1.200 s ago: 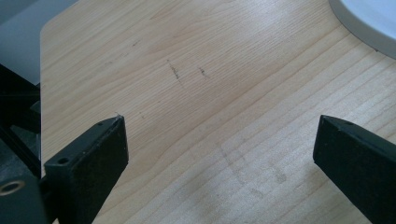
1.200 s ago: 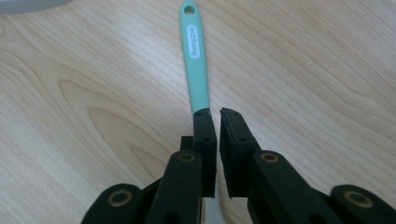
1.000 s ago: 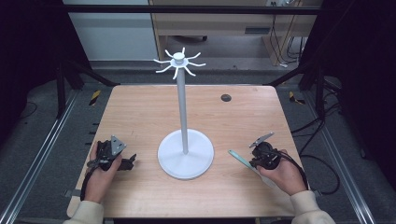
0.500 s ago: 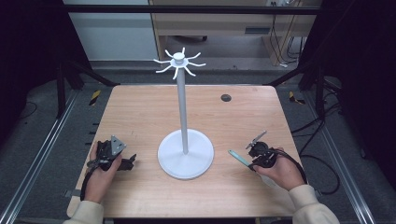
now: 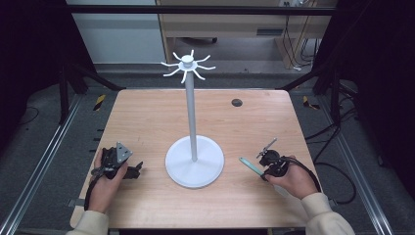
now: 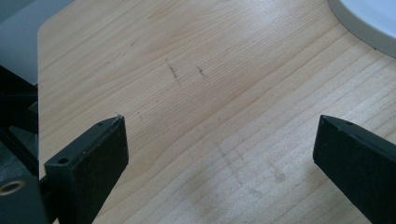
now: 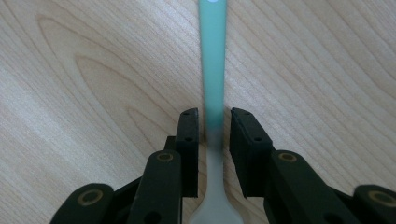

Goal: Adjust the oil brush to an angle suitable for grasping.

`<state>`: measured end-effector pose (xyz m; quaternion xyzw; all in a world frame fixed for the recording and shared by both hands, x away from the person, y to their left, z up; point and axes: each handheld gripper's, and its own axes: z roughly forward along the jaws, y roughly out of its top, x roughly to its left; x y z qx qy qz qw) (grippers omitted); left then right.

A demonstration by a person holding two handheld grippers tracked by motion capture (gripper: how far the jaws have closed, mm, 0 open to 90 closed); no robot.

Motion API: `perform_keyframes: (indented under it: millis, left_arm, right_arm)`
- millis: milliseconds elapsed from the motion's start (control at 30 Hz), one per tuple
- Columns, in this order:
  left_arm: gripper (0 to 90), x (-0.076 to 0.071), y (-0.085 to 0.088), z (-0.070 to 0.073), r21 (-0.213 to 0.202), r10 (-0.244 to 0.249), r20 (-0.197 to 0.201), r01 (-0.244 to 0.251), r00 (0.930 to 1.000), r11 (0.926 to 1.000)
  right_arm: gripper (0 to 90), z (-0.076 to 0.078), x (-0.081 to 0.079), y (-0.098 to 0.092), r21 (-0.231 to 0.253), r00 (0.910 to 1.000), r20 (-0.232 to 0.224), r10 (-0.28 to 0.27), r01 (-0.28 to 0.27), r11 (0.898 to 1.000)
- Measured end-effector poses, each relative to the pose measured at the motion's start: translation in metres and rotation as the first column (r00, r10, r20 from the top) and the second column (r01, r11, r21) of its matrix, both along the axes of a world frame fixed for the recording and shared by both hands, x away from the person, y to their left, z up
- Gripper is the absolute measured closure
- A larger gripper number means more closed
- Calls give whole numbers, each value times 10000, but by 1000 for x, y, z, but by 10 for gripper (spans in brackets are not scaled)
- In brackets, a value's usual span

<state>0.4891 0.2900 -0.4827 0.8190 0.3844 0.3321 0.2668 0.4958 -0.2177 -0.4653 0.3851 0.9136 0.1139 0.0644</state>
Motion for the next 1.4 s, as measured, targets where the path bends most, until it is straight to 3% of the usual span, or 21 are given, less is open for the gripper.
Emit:
perform_keyframes:
  millis: [567, 800, 933, 1100, 1233, 1367, 1400]
  left_arm:
    - [29, 0, 0, 0, 29, -35, -11, 35, 10000, 10000]
    - [29, 0, 0, 0, 37, -28, -33, 28, 10000, 10000]
    - [29, 0, 0, 0, 23, -24, -20, 24, 10000, 10000]
    - [29, 0, 0, 0, 35, -19, -29, 19, 10000, 10000]
    - [29, 0, 0, 0, 39, -26, -23, 26, 10000, 10000]
    - [29, 0, 0, 0, 29, -24, -23, 25, 10000, 10000]
    - [29, 0, 0, 0, 23, -18, -21, 18, 10000, 10000]
  right_arm:
    - [821, -2, 3, 0, -81, 9997, -205, 114, -116, 9999]
    - [824, 4, 1, -1, 227, 9999, -111, -18, 20, 9997]
    - [825, 12, 1, -2, 434, 9999, 171, 22, -29, 9991]
    - [825, 33, 2, 0, 837, 9962, 874, -50, -23, 9965]
    - [825, 43, 3, 2, 1174, 9935, 1108, -251, 120, 9930]
    - [825, 55, 4, 2, 1544, 9875, 1540, -346, 105, 9879]
    - [825, 63, 4, 3, 1820, 9821, 1830, -451, 113, 9832]
